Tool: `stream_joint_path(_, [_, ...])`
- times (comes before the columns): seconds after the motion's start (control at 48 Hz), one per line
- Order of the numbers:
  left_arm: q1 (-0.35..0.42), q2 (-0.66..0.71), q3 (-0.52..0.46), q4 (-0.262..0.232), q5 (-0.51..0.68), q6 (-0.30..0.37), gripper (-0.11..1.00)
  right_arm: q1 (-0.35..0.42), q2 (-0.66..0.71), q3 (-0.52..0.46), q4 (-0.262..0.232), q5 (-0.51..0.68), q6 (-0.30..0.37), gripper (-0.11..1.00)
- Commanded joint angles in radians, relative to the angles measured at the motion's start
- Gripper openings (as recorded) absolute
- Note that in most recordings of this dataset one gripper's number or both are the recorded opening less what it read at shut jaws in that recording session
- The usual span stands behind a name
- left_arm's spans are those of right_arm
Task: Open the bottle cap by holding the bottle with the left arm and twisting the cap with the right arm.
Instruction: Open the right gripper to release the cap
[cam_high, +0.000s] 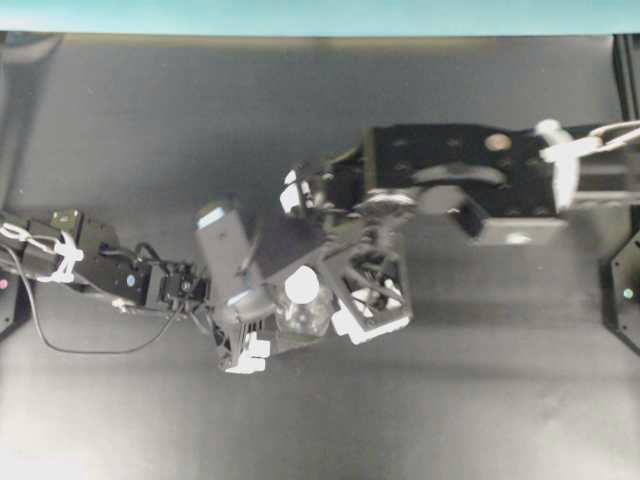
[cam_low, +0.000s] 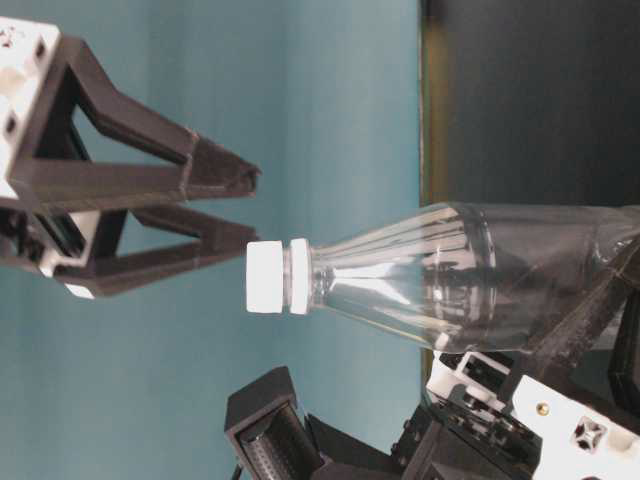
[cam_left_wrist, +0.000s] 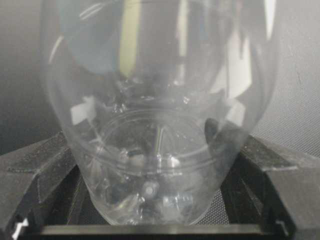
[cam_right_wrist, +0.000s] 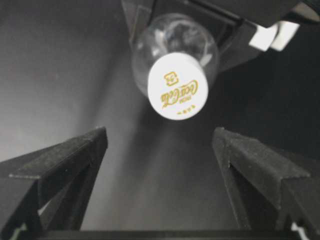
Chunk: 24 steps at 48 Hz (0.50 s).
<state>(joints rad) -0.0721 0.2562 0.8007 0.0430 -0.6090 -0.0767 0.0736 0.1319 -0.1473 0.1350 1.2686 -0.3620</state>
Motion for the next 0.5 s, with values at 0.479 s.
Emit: stream_joint_path(0.479, [0.000, 0.000, -0.020, 0.003, -0.006, 0.000, 0.84, 0.012, -0.186, 0.212, 0.009, -0.229, 0.156, 0.82])
